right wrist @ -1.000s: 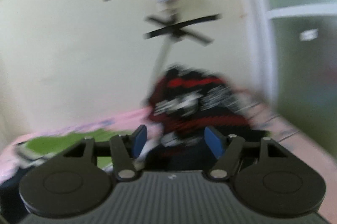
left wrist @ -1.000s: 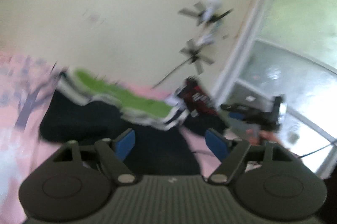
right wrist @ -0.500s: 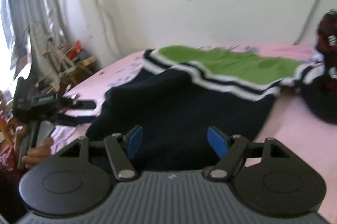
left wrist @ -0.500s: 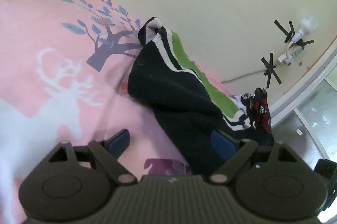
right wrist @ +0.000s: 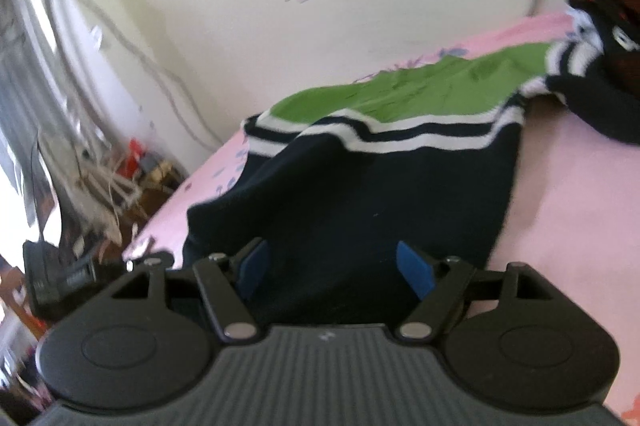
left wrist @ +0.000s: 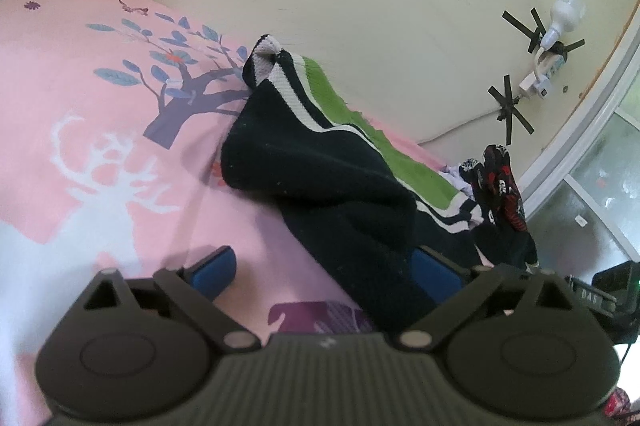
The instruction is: Fold small clothes
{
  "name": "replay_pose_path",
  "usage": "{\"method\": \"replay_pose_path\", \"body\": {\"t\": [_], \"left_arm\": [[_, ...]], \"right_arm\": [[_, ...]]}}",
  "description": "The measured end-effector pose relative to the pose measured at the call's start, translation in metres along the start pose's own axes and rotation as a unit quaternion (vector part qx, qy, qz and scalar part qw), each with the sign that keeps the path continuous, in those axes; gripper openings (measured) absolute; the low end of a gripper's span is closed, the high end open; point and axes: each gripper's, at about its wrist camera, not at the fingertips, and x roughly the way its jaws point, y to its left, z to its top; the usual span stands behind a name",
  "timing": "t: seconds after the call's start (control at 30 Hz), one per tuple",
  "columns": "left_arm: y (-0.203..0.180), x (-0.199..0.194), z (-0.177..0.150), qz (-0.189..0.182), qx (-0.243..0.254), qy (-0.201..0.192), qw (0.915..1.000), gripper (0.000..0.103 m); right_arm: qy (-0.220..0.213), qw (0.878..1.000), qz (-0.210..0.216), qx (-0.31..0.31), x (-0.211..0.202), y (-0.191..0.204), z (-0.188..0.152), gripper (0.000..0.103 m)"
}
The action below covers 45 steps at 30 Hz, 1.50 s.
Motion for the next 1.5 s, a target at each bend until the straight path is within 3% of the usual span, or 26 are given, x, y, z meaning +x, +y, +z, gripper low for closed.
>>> {"method": "replay_pose_path", "body": {"t": [0.2,0.47,0.6,0.67,0.9,1.5], "left_arm": [[-0.001,0.001,0.0,0.002,0.006,0.001,1.0,0.099],[-0.005,0.003,-0.002,0.008,0.021,0.003,0.9997,0.101],[-0.005,0.004,-0.001,0.007,0.023,0.004,0.9997,0.103],[-0.006,0.005,-0.001,0.008,0.024,0.004,0.9997,0.103],[-0.01,0.01,0.0,0.017,0.036,0.005,0.9992,0.103],[-0.014,0.012,-0.002,0.023,0.059,-0.002,0.998,0.103]], "right_arm": [[-0.018,0.996,0.03,0.076,-0.01,-0.025,-0.001,0.076],[-0.036,0.995,0.034,0.091,-0.013,-0.034,0.001,0.076],[-0.053,0.994,0.003,0.099,-0.018,-0.045,0.004,0.077],[-0.054,0.993,0.011,0.103,-0.019,-0.051,0.004,0.076],[-0.056,0.997,0.008,0.059,-0.014,-0.044,0.0,0.076],[-0.064,0.995,0.016,0.077,-0.015,-0.046,-0.001,0.079]]}}
